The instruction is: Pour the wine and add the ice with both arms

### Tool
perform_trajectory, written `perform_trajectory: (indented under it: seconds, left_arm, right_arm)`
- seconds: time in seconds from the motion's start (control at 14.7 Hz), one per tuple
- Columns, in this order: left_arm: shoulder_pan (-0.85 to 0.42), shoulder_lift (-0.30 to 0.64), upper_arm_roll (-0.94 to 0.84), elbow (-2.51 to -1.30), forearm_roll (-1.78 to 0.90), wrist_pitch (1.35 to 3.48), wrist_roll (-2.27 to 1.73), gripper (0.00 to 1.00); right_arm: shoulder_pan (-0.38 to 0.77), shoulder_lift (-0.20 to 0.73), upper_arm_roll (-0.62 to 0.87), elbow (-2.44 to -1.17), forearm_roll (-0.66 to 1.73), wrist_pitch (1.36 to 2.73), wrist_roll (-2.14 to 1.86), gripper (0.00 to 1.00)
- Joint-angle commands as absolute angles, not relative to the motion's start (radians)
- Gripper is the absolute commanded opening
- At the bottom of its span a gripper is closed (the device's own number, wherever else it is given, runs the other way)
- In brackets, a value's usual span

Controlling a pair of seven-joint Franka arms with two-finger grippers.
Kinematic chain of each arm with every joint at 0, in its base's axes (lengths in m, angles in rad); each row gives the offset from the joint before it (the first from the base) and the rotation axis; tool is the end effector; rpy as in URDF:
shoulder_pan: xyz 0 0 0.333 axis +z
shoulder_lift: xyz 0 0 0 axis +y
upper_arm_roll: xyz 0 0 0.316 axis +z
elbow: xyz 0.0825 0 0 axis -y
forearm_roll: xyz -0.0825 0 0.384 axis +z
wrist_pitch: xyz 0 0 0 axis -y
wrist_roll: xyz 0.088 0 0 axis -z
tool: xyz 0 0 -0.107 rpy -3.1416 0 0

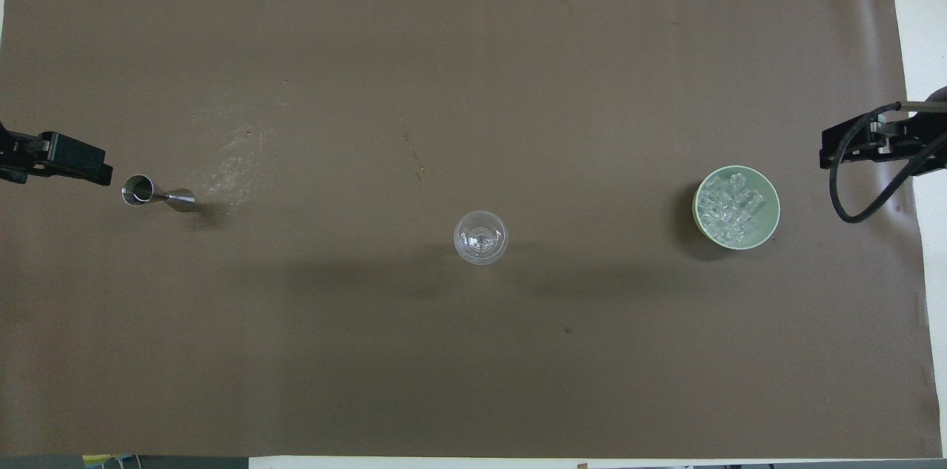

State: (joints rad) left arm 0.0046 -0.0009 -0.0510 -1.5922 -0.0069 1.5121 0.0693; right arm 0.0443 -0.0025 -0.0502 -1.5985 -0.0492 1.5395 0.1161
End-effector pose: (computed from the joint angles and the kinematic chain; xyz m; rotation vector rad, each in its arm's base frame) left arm 0.5465 -0.0262 0.6101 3.1261 -0.1813 -0.1239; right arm 0.5494 -0.0087 0.6103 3.0826 -0.1885 -0.0830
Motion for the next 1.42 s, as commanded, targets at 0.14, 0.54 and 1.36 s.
perform_trajectory:
  seconds: [0.14,0.54,1.36]
  left_arm:
    - [0.005,-0.020,-0.043,-1.611,-0.018,1.508,0.077,1.00]
    - [0.069,0.034,-0.040,-1.597,-0.047,1.500,0.010,1.00]
    - [0.123,0.339,0.058,-1.422,-0.227,1.482,-0.494,1.00]
  right_arm:
    - [0.037,-0.012,-0.043,-1.605,-0.049,1.557,0.132,1.00]
    - [0.038,-0.025,-0.046,-1.611,-0.044,1.546,0.129,1.00]
    - [0.037,-0.025,-0.048,-1.611,-0.046,1.546,0.129,1.00]
